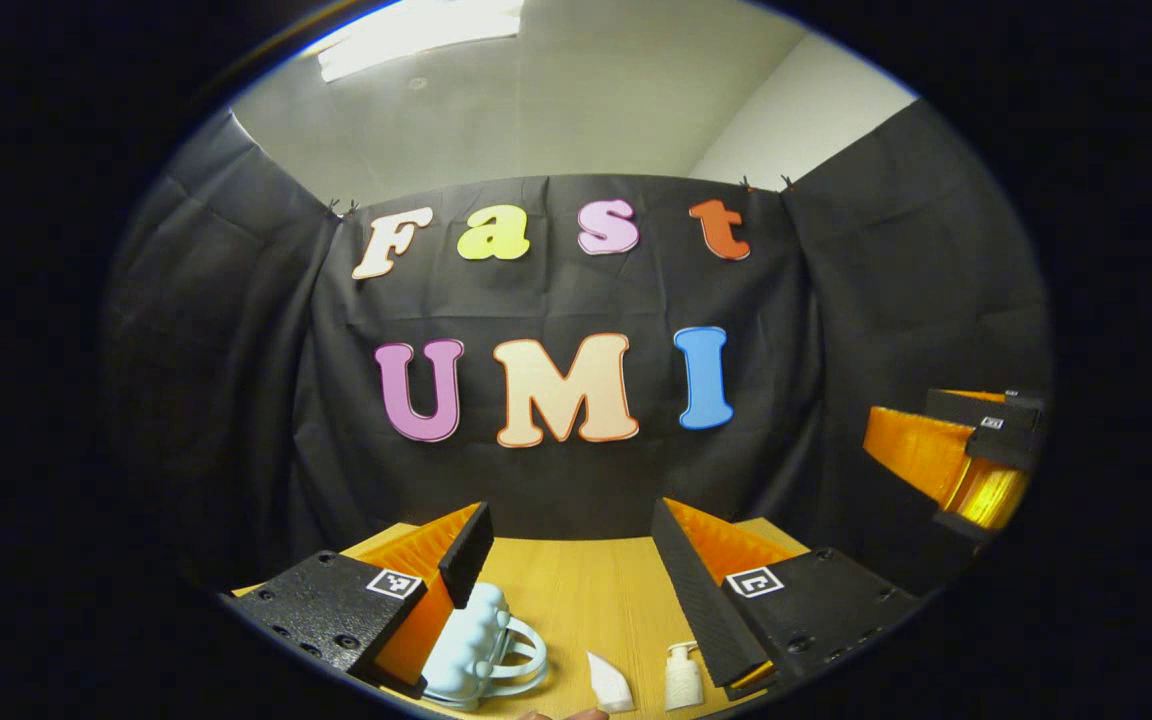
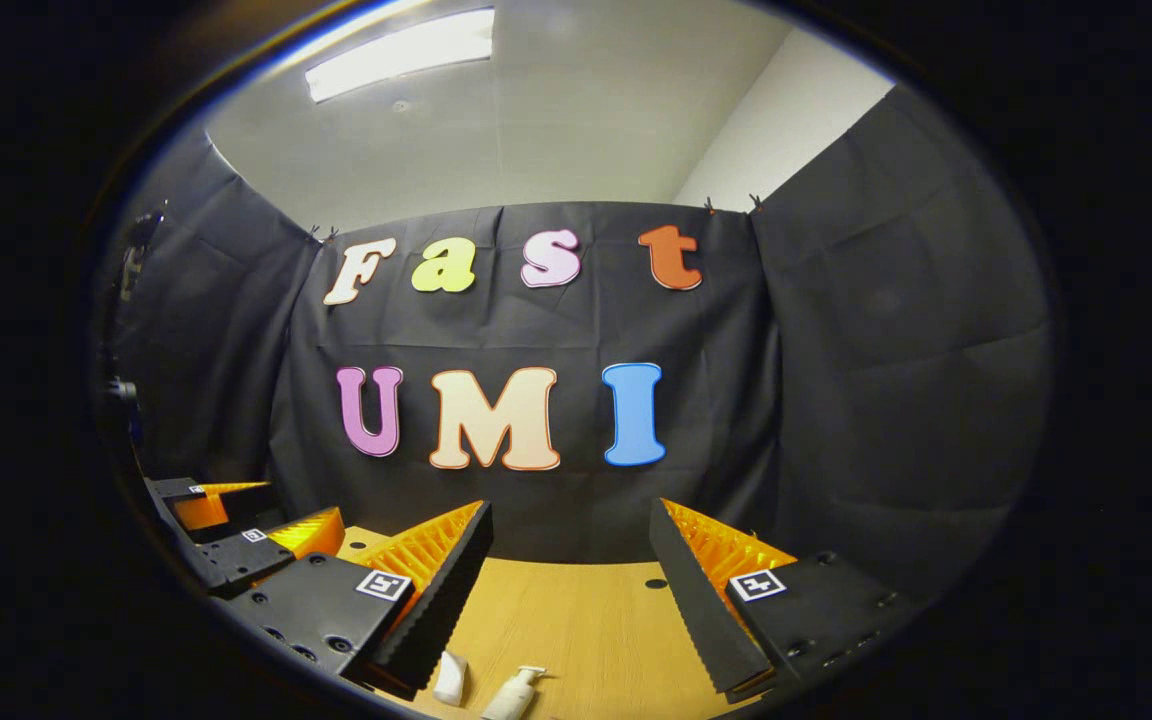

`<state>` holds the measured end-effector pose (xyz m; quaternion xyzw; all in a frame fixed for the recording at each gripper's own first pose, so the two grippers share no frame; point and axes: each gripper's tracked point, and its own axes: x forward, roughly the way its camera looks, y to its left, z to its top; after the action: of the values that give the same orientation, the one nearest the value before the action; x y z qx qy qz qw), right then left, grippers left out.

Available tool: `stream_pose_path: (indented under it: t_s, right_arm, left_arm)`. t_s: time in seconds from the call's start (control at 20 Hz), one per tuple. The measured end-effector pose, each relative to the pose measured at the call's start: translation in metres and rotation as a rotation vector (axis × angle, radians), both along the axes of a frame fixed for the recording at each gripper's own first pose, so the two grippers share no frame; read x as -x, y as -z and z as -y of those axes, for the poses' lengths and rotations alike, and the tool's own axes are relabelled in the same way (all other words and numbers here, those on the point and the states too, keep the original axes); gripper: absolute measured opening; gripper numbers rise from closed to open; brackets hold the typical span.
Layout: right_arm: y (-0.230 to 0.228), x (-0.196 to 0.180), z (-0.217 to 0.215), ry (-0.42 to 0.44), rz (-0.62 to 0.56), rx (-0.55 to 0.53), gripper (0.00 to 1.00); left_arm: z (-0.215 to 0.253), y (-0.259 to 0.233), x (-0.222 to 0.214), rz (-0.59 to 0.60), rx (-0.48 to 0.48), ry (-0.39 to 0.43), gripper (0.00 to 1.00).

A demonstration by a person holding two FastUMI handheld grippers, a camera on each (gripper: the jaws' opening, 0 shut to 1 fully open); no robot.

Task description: First open the suitcase, pack the skin care products into it, and then close the suitcase.

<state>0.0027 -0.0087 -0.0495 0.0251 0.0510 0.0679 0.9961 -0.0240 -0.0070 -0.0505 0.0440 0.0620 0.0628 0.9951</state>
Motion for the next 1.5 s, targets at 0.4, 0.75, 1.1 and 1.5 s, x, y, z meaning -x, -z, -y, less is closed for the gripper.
stream_pose_path:
  t_s: [0.4, 0.75, 1.1, 1.5]
  right_arm:
    - [0.029, -0.013, 0.019, 0.027, -0.084, -0.002, 0.97]
    - [0.035, -0.019, 0.005, 0.091, -0.09, 0.069, 0.98]
    - [0.051, -0.018, 0.003, 0.167, -0.135, 0.134, 0.98]
    - [0.063, -0.015, 0.009, 0.218, -0.175, 0.179, 1.0]
  left_arm:
    - [0.001, 0.097, -0.002, -0.23, 0.04, 0.004, 0.97]
    - [-0.036, 0.191, -0.012, -0.466, 0.036, 0.007, 0.97]
    - [-0.052, 0.263, -0.026, -0.655, 0.07, 0.024, 0.96]
    - [-0.057, 0.32, -0.021, -0.817, 0.115, 0.031, 0.8]
